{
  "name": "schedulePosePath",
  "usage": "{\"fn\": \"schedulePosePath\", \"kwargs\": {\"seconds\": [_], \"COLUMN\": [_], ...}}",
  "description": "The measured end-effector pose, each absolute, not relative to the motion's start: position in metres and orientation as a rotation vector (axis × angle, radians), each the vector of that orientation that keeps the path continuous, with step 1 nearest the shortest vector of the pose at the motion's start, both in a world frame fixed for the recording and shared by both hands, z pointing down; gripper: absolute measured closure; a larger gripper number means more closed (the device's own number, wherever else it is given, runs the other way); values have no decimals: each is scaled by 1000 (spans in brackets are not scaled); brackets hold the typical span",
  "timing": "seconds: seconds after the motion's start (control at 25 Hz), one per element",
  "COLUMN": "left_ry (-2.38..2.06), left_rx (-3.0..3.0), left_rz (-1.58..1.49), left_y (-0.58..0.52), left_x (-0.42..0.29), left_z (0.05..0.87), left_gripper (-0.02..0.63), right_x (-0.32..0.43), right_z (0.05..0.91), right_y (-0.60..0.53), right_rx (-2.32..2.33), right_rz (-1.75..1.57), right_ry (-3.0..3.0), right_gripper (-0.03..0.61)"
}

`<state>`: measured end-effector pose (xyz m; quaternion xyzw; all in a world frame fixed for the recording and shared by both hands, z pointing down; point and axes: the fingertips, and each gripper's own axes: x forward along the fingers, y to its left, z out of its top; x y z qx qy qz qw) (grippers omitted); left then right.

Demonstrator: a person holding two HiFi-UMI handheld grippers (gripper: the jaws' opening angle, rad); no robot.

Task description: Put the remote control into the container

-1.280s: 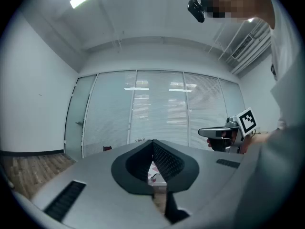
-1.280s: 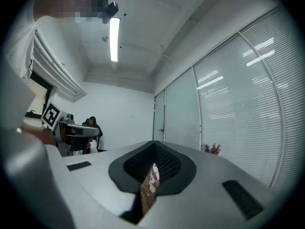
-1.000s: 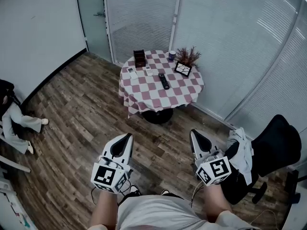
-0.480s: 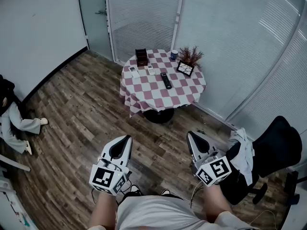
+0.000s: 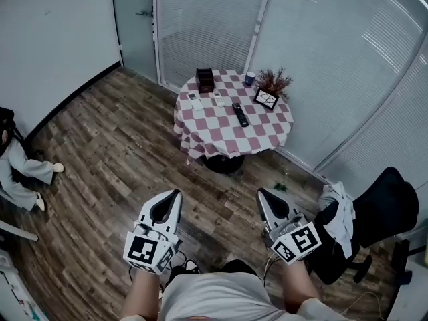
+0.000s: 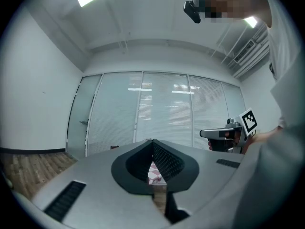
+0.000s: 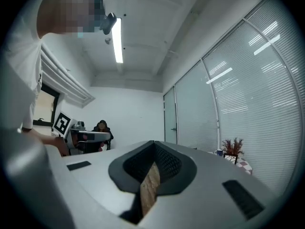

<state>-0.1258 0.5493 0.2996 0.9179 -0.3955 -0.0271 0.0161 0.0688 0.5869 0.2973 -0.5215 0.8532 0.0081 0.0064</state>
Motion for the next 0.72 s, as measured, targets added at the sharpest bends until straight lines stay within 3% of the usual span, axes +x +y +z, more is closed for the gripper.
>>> {"fn": "schedulePosePath", "kwargs": {"seconds": [0.72], "left_ry": [-1208], "left_rx": [2844], "left_rz": [-32], "left_y": [478], "left_x": [-146], "left_z": [311], "left_gripper": [604], "right_x": [56], "right_z": [318], "right_y": [498], "right_rx": [-1661], "right_rz": [-47], "right_ry": [2688], "right_gripper": [566]}}
